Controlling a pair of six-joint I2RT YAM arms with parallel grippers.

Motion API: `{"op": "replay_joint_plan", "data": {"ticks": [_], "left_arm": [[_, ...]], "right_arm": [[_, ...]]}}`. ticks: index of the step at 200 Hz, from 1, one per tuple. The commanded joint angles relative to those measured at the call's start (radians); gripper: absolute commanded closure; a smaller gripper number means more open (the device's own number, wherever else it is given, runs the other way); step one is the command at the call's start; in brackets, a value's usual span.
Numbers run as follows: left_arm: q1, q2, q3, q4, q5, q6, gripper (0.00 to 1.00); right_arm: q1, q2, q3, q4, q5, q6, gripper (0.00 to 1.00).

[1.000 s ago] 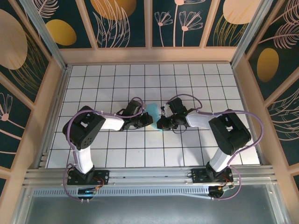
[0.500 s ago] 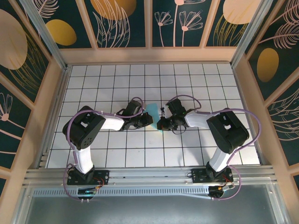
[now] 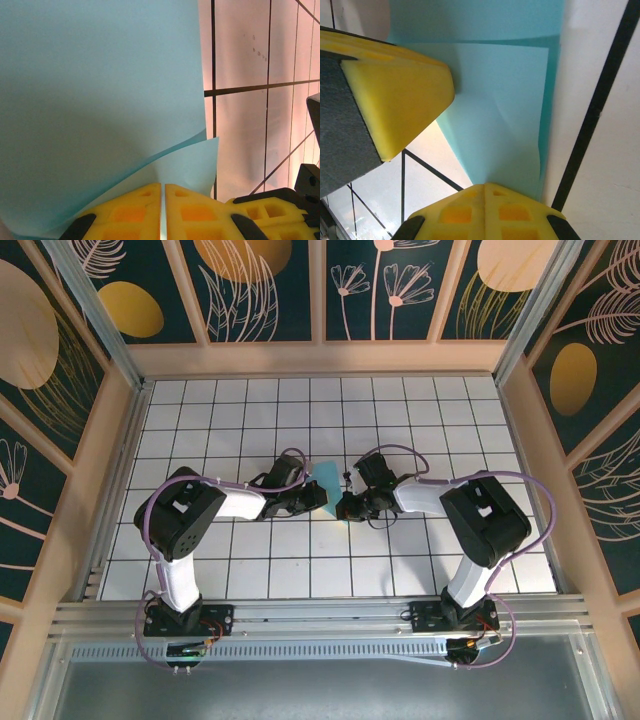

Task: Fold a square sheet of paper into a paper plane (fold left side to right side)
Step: Third fold the triangle at the center of the table.

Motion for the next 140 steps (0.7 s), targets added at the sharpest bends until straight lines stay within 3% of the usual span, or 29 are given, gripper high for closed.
{"op": "replay_joint_plan", "data": {"ticks": [1, 140], "left_arm": [[-0.003, 0.061, -0.016, -0.133, -0.06, 0.014, 0.89], [-0.004, 0.067, 0.003, -0.175, -0.102, 0.021, 0.93]], "right_arm": [[0.011, 0.009, 0.0, -0.102, 0.048, -0.001, 1.0], [-0.005, -0.126, -0.06, -0.24, 0.088, -0.032, 1.0]]}}
